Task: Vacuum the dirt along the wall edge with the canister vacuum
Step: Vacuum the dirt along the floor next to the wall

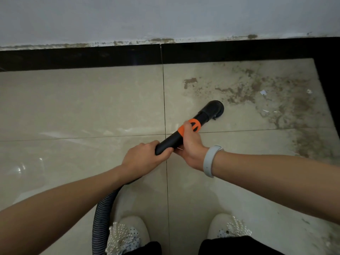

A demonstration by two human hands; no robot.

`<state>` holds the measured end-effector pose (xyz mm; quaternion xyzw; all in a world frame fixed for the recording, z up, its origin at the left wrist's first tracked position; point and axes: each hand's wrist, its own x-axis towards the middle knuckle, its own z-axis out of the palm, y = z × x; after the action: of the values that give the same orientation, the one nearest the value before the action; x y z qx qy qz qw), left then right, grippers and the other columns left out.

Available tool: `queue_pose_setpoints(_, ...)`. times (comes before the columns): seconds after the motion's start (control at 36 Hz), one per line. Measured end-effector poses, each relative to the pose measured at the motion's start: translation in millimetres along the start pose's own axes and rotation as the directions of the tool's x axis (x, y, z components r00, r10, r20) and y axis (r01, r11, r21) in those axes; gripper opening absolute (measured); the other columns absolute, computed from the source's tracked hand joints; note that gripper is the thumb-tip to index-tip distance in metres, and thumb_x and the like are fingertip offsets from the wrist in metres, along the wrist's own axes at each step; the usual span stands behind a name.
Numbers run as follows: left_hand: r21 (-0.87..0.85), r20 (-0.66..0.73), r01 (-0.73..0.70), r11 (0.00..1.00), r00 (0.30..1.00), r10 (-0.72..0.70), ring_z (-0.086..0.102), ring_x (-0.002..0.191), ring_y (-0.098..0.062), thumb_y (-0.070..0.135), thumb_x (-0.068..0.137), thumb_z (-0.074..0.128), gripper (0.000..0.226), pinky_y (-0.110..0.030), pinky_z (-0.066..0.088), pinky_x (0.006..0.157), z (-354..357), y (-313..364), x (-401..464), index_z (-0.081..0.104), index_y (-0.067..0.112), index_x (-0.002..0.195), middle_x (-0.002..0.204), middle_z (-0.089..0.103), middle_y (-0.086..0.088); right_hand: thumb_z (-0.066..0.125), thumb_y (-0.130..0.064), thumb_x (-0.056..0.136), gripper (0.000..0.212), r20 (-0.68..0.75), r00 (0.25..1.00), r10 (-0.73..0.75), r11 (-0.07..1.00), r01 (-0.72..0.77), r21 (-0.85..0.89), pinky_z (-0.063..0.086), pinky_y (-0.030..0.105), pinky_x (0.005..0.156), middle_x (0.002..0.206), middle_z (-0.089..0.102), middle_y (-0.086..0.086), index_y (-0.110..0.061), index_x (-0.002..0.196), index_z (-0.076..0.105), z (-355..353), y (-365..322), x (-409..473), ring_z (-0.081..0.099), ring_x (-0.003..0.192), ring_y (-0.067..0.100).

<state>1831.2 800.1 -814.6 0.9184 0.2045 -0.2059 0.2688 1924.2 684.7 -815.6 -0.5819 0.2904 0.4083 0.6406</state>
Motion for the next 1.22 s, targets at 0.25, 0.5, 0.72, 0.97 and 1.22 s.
queue_pose_setpoints(0.25, -0.116, -0.159, 0.156, 0.981, 0.972, -0.174, 0.063, 0.061, -0.019, 0.069, 0.084, 0.037, 0.048, -0.034, 0.052, 0.064, -12, -31, -16, 0.052, 0.024, 0.078, 0.064, 0.064, 0.002, 0.041, -0.044, 0.1, 0.034, 0.14, 0.989, 0.045, 0.985, -0.02, -0.173, 0.057, 0.042, 0.081, 0.098, 0.058, 0.011, -0.011, 0.099, 0.048, 53, -3, 8, 0.061, 0.105, 0.031)
queue_pose_setpoints(0.5, -0.301, -0.165, 0.185, 0.936, 0.956, -0.242, 0.064, 0.047, -0.013, 0.06, 0.09, 0.044, 0.044, -0.038, 0.057, 0.062, -18, -37, -3, 0.056, 0.019, 0.079, 0.056, 0.065, -0.001, 0.042, -0.041, 0.099, 0.038, 0.178, 0.983, 0.054, 0.956, 0.001, -0.292, 0.057, 0.043, 0.083, 0.111, 0.059, 0.015, -0.006, 0.114, 0.047, 80, -18, 22, 0.061, 0.109, 0.033)
queue_pose_setpoints(0.72, -0.38, -0.132, 0.134, 0.915, 0.971, -0.197, 0.062, 0.042, -0.016, 0.075, 0.072, 0.035, 0.061, -0.033, 0.054, 0.057, -22, -26, 29, 0.055, 0.017, 0.073, 0.05, 0.063, -0.002, 0.042, -0.041, 0.1, 0.034, 0.175, 0.984, 0.017, 0.961, 0.033, -0.276, 0.057, 0.039, 0.071, 0.101, 0.059, 0.013, -0.008, 0.104, 0.047, 75, -46, 32, 0.062, 0.103, 0.032)
queue_pose_setpoints(0.97, -0.382, -0.102, 0.084, 0.92, 0.986, -0.132, 0.061, 0.041, -0.015, 0.062, 0.088, 0.043, 0.049, -0.027, 0.048, 0.055, -31, -14, 52, 0.055, 0.016, 0.074, 0.044, 0.061, 0.001, 0.04, -0.042, 0.1, 0.036, 0.139, 0.99, -0.027, 0.964, 0.062, -0.257, 0.057, 0.044, 0.082, 0.114, 0.06, 0.016, -0.008, 0.109, 0.046, 70, -65, 36, 0.061, 0.108, 0.033)
queue_pose_setpoints(1.22, -0.305, -0.077, 0.069, 0.95, 0.992, -0.097, 0.06, 0.041, -0.014, 0.064, 0.088, 0.041, 0.049, -0.028, 0.05, 0.055, -31, 0, 49, 0.056, 0.018, 0.076, 0.047, 0.061, 0.001, 0.041, -0.042, 0.1, 0.038, 0.079, 0.997, -0.025, 0.982, 0.039, -0.185, 0.054, 0.038, 0.064, 0.114, 0.061, 0.016, -0.007, 0.114, 0.046, 56, -63, 36, 0.061, 0.105, 0.032)
